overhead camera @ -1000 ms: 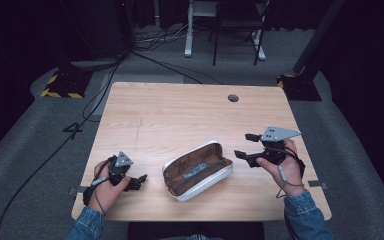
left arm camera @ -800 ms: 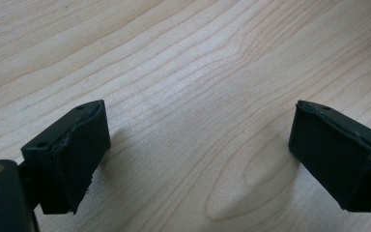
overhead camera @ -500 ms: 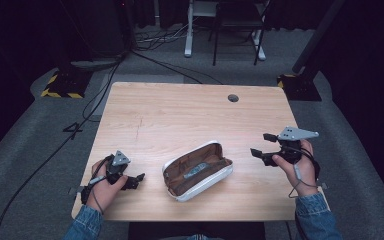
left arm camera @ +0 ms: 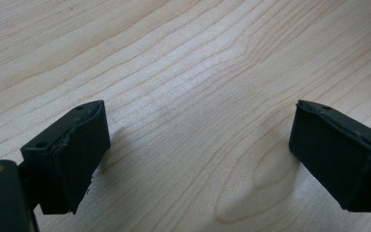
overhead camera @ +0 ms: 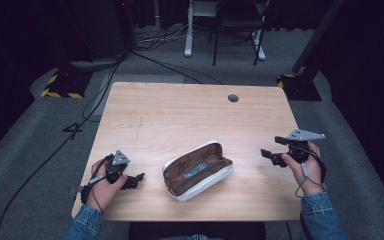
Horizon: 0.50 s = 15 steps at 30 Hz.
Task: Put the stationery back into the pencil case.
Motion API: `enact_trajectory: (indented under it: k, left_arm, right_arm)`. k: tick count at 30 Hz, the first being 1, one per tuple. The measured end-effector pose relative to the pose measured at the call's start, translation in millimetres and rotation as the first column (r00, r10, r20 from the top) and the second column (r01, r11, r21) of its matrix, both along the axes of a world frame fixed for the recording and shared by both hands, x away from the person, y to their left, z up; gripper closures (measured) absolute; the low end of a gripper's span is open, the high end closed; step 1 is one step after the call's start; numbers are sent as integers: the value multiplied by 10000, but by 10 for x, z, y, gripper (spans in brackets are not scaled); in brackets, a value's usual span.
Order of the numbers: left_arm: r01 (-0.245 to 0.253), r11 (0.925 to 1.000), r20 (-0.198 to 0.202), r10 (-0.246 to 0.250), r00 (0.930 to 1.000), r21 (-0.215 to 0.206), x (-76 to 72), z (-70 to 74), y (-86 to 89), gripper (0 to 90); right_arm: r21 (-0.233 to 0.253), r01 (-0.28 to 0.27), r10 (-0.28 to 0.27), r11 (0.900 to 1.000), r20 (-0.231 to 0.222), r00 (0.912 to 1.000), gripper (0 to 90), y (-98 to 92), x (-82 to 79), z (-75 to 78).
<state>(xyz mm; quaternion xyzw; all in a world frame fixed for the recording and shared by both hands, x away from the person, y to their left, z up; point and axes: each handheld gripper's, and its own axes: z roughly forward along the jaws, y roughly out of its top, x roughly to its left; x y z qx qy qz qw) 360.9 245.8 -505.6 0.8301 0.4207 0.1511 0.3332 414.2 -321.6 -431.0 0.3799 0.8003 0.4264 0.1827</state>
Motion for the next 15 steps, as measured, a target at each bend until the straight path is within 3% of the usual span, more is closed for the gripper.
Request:
enact_trajectory:
  k: [15]
  left_arm:
    - [117, 9999, 21, -117, 9999, 106, 9, 5, 9, 76]
  right_arm:
    - [-783, 731, -796, 9942, -830, 9934, 165, -153, 131, -437]
